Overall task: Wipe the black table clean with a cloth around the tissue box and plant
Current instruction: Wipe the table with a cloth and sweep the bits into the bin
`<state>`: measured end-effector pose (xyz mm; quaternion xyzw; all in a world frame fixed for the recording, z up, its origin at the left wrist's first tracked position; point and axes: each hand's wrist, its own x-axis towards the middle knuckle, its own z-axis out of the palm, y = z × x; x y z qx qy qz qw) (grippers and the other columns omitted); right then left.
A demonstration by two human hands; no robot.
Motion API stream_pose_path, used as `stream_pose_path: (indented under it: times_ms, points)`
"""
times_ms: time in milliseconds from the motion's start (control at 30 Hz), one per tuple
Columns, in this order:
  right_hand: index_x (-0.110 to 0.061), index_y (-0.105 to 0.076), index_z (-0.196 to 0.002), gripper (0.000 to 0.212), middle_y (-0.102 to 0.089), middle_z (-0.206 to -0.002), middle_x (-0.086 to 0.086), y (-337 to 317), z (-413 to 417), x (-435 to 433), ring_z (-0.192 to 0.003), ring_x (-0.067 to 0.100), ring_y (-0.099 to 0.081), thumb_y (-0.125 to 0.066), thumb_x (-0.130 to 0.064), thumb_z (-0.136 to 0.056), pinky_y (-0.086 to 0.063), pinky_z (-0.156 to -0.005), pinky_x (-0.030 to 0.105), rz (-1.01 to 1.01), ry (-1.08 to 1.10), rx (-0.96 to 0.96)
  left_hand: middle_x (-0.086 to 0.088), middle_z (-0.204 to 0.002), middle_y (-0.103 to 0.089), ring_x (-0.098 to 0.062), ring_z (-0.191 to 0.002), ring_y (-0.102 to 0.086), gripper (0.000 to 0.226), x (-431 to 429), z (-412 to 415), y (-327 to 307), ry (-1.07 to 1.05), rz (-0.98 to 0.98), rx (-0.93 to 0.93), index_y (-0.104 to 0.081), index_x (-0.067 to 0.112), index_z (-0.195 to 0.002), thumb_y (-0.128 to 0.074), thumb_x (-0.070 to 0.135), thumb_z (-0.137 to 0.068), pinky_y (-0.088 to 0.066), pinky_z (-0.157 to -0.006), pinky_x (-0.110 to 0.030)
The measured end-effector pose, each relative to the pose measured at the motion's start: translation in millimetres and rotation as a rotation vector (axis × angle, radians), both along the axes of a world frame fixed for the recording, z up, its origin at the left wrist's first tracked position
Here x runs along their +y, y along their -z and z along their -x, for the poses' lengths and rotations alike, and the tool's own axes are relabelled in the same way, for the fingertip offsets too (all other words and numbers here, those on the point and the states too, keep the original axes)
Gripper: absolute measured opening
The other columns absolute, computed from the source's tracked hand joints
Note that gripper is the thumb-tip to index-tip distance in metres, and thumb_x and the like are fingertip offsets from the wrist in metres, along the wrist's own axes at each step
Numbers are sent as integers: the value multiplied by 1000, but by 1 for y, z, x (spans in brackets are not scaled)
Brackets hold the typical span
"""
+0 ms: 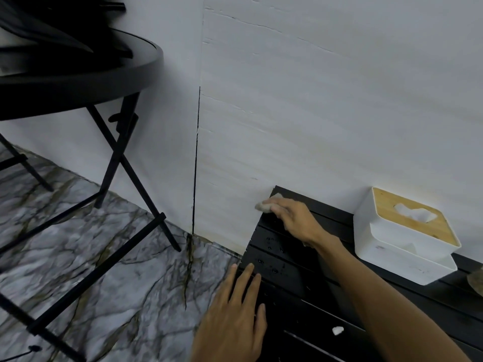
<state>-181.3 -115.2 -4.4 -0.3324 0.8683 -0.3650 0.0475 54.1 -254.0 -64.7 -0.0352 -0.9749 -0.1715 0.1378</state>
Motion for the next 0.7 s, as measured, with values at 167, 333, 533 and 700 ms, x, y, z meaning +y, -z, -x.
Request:
stream_pose_path:
  times_ms: [167, 333, 533, 700]
  points:
    - [-30, -70, -125, 28, -68, -124, -20, 2, -44, 26, -106, 26, -70, -49, -26, -106, -59, -90, 40, 49, -67, -59, 7, -145, -49, -20, -135, -44, 51, -1, 0, -2, -5, 25, -5, -60, 24, -129, -38, 49, -90, -53, -93, -33]
    - [-26, -70, -117, 30, -74, -104, -8, -17, -24, 31, -59, 23, -61, -41, -24, -108, -57, -61, 26, 265, 340, -12, 5, -146, -48, -22, -137, -41, 51, 1, -2, -1, 5, 33, 14, -59, 22, -131, -38, 47, -92, -44, -101, -37]
    - [-32, -70, -123, 33, -68, -125, -9, 14, 24, 11, -94, 3, -66, -41, -37, -107, -47, -83, 22, 20, 392, -5, 4, -144, -50, -21, -136, -42, 51, 1, -1, -3, 13, 34, -11, -61, 21, -129, -38, 47, -91, -46, -100, -38]
    - [-32, -56, -137, 34, -61, -136, -2, 24, 17, 9, -127, 24, -56, -44, -37, -107, -45, -103, 40, -112, 268, 41, 5, -145, -48, -17, -137, -39, 50, 1, -3, -8, 22, 6, -26, -59, 21, -131, -38, 45, -92, -41, -107, -32]
